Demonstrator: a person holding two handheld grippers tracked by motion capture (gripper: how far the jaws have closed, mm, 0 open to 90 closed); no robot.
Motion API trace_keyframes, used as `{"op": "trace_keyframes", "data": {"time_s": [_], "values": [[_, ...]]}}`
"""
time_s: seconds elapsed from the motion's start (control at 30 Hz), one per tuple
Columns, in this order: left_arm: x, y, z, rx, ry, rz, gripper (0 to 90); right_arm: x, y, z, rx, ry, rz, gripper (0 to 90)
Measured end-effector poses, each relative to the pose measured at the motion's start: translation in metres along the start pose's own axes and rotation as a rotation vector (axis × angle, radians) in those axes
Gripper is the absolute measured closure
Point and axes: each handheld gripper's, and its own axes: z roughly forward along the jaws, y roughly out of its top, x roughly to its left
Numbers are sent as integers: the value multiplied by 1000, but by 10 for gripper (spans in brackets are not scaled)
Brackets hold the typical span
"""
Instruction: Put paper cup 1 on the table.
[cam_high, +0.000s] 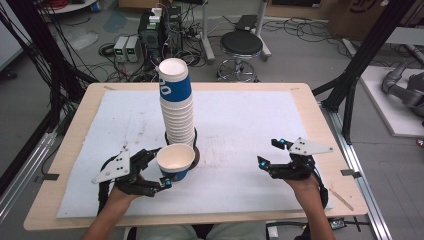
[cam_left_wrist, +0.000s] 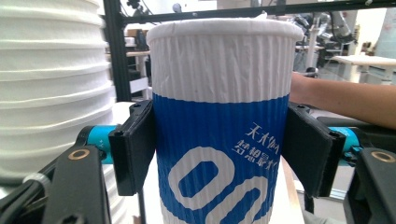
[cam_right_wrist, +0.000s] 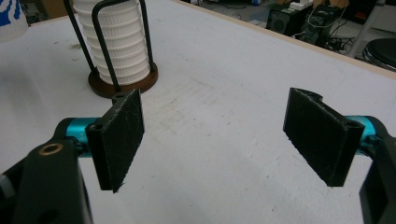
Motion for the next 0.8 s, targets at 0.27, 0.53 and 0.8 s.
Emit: {"op": "trace_keyframes", "data": {"time_s": [0.27, 0.53, 0.8], "values": [[9, -1, -31, -11, 85, 1, 306, 0, 0, 1, -1, -3, -3, 211], [29, -9, -58, -12, 227, 4, 302, 0, -1, 3, 0, 4, -5, 211], [48, -21, -71, -2, 340, -31, 301, 0, -1, 3, 4, 9, 2, 211]]}}
